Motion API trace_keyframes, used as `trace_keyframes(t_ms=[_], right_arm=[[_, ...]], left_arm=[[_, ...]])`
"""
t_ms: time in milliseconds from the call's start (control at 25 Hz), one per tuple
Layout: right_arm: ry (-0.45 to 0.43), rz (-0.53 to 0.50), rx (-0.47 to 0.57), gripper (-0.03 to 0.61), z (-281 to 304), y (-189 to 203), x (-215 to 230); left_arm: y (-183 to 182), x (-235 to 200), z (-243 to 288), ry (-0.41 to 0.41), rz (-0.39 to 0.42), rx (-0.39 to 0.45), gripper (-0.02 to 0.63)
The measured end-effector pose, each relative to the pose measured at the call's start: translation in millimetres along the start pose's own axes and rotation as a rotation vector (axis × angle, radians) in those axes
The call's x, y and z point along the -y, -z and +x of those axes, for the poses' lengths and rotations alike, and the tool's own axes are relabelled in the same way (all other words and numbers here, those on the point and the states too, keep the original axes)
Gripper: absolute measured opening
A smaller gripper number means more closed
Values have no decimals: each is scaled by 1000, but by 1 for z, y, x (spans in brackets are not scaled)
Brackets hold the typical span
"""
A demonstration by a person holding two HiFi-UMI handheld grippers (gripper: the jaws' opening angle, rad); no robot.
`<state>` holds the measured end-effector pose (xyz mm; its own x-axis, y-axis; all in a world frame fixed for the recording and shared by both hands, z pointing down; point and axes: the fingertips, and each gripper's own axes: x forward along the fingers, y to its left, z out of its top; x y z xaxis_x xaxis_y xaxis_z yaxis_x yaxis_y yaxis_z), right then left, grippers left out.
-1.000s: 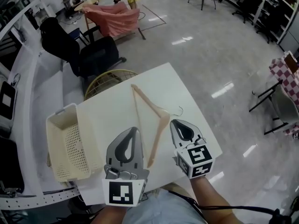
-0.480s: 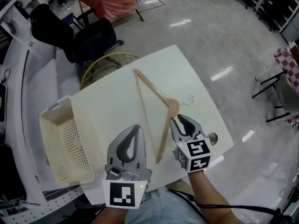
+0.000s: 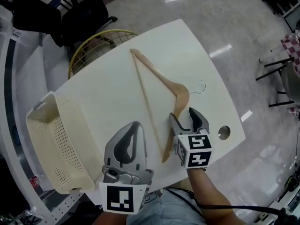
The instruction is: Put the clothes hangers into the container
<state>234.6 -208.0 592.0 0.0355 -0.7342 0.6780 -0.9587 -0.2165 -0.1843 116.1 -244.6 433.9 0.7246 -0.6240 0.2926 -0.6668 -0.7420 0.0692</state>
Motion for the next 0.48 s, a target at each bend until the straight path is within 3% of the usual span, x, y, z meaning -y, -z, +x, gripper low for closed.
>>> trace_keyframes(t_ms=[360, 480], right_arm=[[92, -42, -81, 276, 12, 3, 3], [91, -42, -95, 229, 13, 3, 1]], left_arm=[[16, -19, 12, 18, -73, -32, 14], [16, -19, 12, 25, -103, -40, 14]])
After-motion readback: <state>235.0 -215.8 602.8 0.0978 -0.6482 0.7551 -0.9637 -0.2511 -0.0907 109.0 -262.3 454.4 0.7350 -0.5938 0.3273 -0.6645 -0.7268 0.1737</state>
